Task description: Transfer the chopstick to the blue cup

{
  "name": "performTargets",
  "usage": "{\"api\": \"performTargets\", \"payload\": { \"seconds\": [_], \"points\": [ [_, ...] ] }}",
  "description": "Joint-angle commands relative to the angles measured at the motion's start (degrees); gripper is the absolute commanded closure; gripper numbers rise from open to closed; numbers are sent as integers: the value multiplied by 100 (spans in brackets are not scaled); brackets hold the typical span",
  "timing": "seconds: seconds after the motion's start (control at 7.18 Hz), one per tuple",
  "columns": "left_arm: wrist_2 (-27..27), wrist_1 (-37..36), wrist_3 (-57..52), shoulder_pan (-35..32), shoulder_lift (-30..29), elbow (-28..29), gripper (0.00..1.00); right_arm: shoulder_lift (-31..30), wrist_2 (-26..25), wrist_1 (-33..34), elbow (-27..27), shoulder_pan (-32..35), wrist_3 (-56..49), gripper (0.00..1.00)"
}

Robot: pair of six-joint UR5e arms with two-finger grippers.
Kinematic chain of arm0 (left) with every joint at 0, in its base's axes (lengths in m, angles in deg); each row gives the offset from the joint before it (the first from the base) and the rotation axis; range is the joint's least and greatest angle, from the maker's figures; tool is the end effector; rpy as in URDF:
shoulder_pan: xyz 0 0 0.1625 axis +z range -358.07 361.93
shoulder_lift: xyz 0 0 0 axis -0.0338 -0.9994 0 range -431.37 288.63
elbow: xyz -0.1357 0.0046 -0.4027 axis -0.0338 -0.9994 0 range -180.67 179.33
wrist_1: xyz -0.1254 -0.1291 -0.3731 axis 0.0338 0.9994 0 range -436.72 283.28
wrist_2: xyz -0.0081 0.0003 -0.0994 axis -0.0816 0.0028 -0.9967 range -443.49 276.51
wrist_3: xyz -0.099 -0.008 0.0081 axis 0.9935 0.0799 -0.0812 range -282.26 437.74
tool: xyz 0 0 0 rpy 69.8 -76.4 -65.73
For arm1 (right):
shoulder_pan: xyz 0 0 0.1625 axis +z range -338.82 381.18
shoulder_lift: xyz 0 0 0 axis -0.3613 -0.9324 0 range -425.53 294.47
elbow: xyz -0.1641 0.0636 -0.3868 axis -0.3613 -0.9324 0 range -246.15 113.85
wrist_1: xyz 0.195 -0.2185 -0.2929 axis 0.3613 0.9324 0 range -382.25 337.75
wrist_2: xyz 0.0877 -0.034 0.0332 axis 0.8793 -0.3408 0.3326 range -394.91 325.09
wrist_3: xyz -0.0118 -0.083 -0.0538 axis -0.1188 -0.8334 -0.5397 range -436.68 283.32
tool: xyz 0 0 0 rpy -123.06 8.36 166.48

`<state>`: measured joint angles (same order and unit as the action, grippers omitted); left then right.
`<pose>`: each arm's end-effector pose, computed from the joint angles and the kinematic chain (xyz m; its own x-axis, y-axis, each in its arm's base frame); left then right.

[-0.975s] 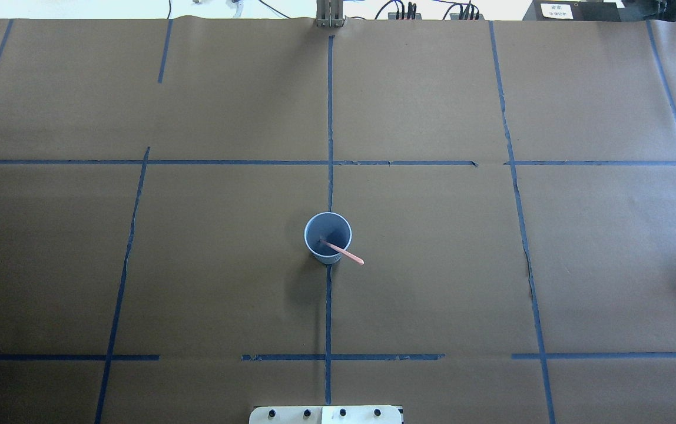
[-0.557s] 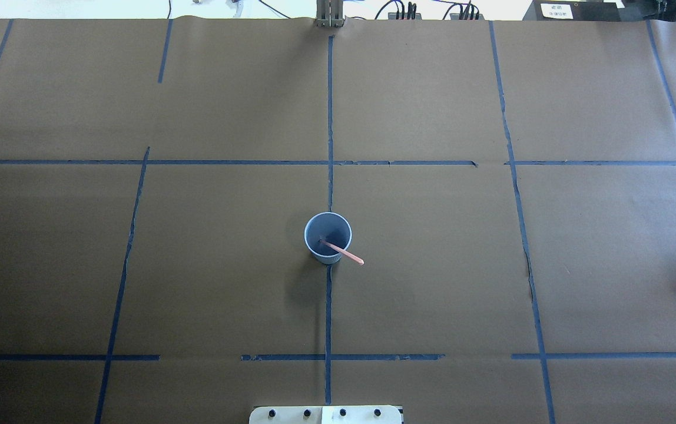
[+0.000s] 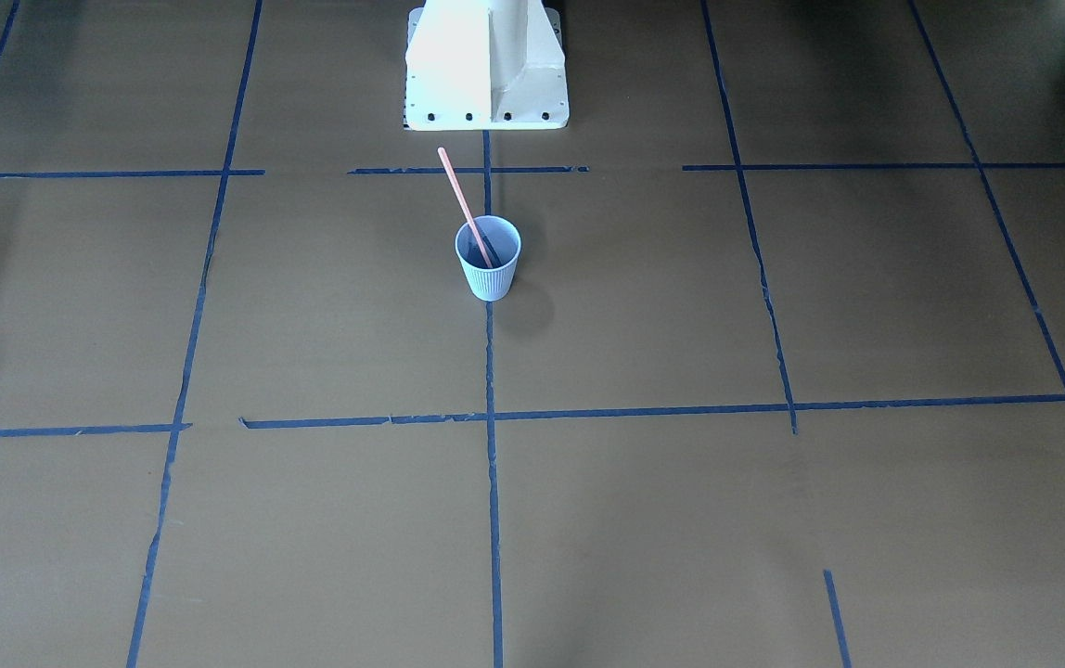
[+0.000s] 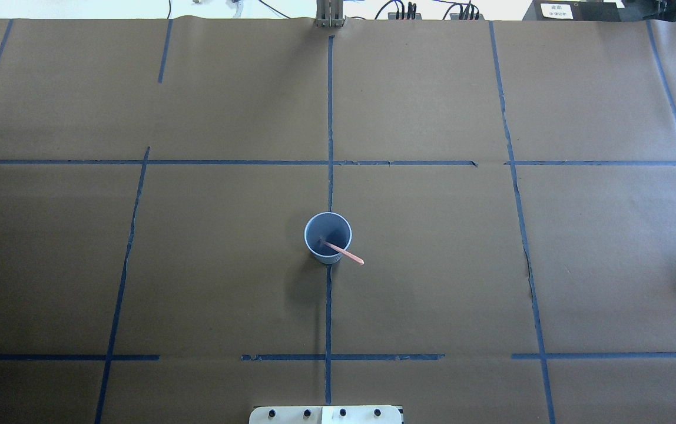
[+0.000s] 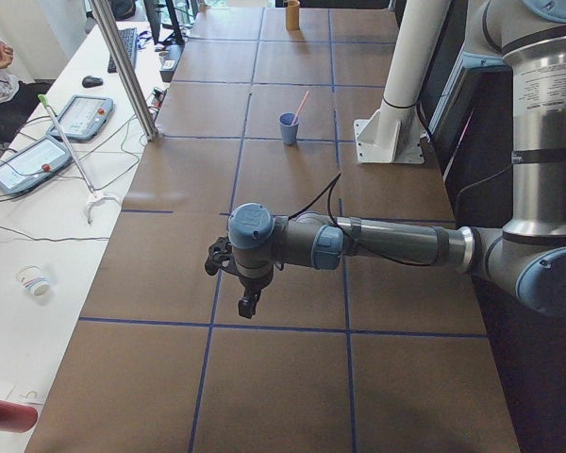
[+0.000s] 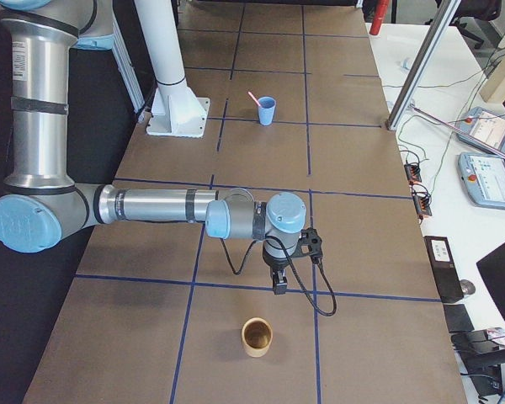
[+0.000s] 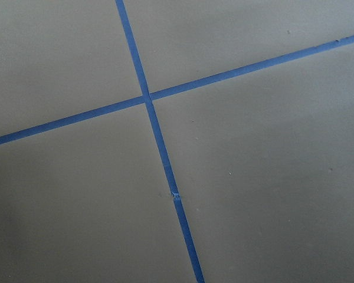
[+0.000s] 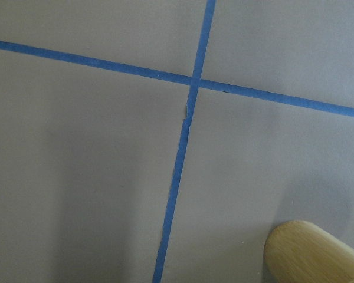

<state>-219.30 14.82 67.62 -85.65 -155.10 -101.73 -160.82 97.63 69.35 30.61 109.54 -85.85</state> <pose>-0.0427 -0.4534 0.6102 0.6749 0.2812 -0.6822 -0.1632 0.9585 0.2337 0.0529 -0.4542 0.6492 0.7226 -0.1787 0.6678 0.1457 0.9837 0.1056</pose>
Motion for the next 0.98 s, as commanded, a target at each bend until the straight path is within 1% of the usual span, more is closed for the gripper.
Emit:
{"api": "performTargets", "payload": {
  "seconds": [0.0, 0.42, 0.56, 0.7, 0.84],
  "points": [
    [343, -5, -7, -4, -73, -10, 0, -43, -8, -1, 10, 6, -15, 0],
    [354, 21, -24, -13, -56, -36, 0, -87, 18, 7, -8, 6, -145, 0],
    [510, 21, -7, -13, -56, -89, 0, -104, 27, 8, 1, 6, -382, 0],
    [790, 30, -16, -22, -21, -229, 0, -87, 9, 16, -43, 6, -366, 0],
    [915, 47, 10, -13, -151, -230, 0, -78, 18, 8, -34, 6, -332, 0]
  ]
}}
